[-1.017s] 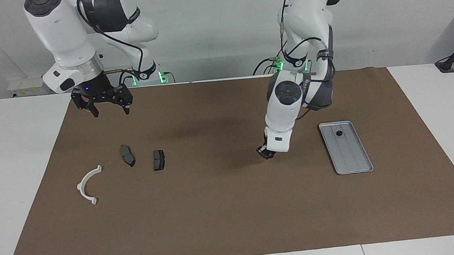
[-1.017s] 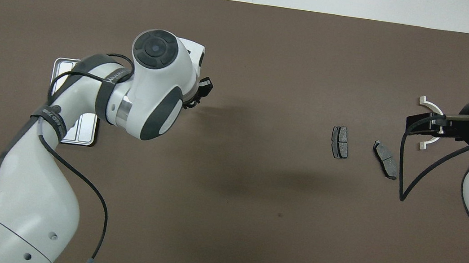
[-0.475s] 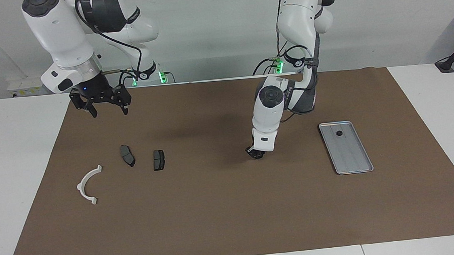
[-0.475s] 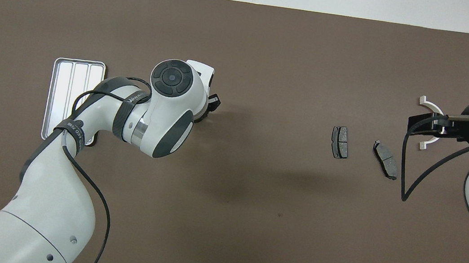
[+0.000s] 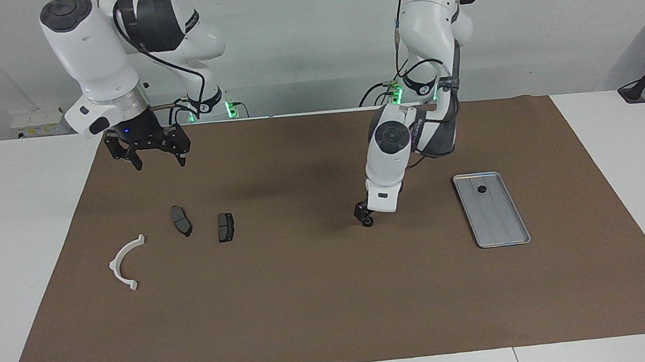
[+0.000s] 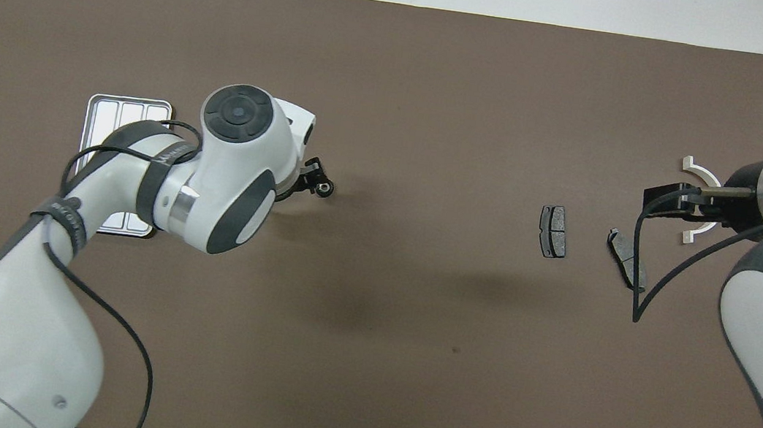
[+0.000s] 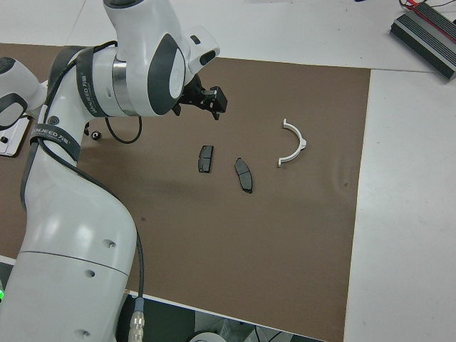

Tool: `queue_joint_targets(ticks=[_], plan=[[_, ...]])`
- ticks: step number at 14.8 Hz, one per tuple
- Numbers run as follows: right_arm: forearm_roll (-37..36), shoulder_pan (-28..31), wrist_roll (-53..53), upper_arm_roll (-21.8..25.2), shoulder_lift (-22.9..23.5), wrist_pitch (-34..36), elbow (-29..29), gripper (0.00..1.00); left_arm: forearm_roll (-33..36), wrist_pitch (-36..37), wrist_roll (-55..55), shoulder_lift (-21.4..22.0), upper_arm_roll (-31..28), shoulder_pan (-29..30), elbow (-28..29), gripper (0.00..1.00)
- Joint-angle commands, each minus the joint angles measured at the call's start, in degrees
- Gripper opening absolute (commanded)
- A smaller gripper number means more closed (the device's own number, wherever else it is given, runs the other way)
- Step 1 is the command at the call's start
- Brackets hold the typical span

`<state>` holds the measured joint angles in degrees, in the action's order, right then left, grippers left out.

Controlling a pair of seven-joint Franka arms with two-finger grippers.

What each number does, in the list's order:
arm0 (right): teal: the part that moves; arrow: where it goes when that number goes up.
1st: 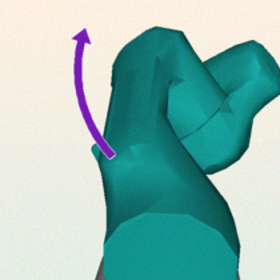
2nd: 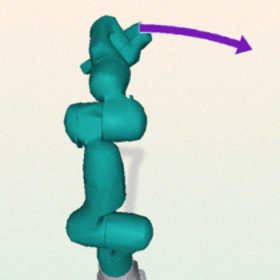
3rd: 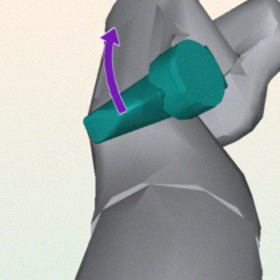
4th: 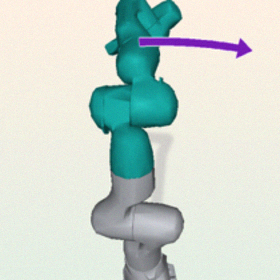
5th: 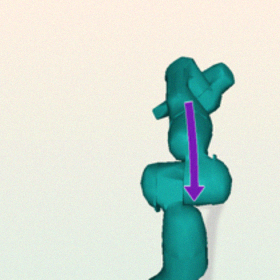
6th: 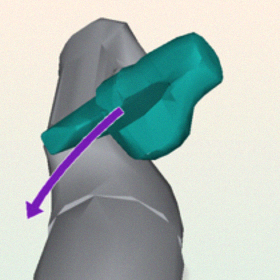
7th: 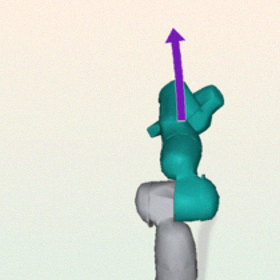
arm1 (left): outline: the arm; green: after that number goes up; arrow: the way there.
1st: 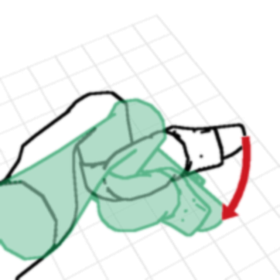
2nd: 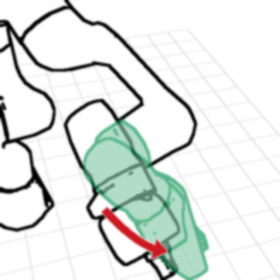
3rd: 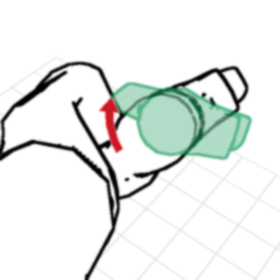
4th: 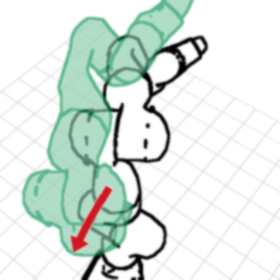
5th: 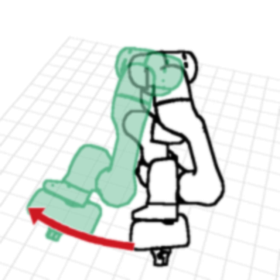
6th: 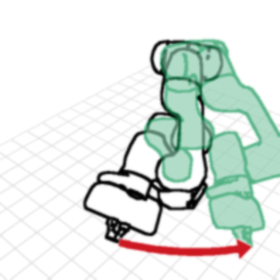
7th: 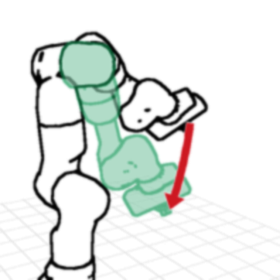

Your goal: Place bearing gear from tray to pile

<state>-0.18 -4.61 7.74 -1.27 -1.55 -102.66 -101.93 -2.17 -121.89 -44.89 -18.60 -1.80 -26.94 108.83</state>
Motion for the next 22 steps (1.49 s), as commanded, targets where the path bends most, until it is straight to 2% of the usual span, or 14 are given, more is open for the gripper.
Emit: queue_joint_targets(ticks=[1,6,12,13,14,16,19,22], plan=[[-0.08,-4.78,9.18,-0.22,2.07,-4.46,-1.96,1.00,0.06,-1.15,17.67,12.69,0.48,10.56,13.93,1.00],[-0.26,-14.71,25.37,-0.22,9.09,-10.80,-0.82,1.00,0.06,-4.66,43.89,13.06,0.39,23.32,15.89,1.00],[-0.34,-24.65,40.75,-0.22,21.22,-11.86,10.15,1.00,0.06,-14.33,45.86,11.92,0.39,25.88,21.16,1.00],[-0.43,-25.71,42.52,-0.22,22.98,-11.86,12.17,1.00,0.06,-14.51,45.86,11.57,0.39,25.88,21.16,0.97],[-0.43,-26.85,43.84,-0.22,24.74,-11.60,14.11,1.00,0.06,-14.51,45.86,11.22,0.39,25.88,21.16,0.89],[-1.13,-30.71,48.75,0.13,29.83,-10.98,17.71,1.00,0.06,-14.25,45.95,11.22,0.39,25.97,21.25,0.82],[-4.02,-33.62,55.00,-0.04,39.58,-11.16,27.37,1.00,0.06,-14.07,45.86,11.22,0.39,26.06,21.25,0.80],[-4.12,-34.06,55.19,-0.13,44.78,-10.98,33.71,1.00,0.06,-14.33,45.86,10.87,0.39,26.76,21.25,0.69]])
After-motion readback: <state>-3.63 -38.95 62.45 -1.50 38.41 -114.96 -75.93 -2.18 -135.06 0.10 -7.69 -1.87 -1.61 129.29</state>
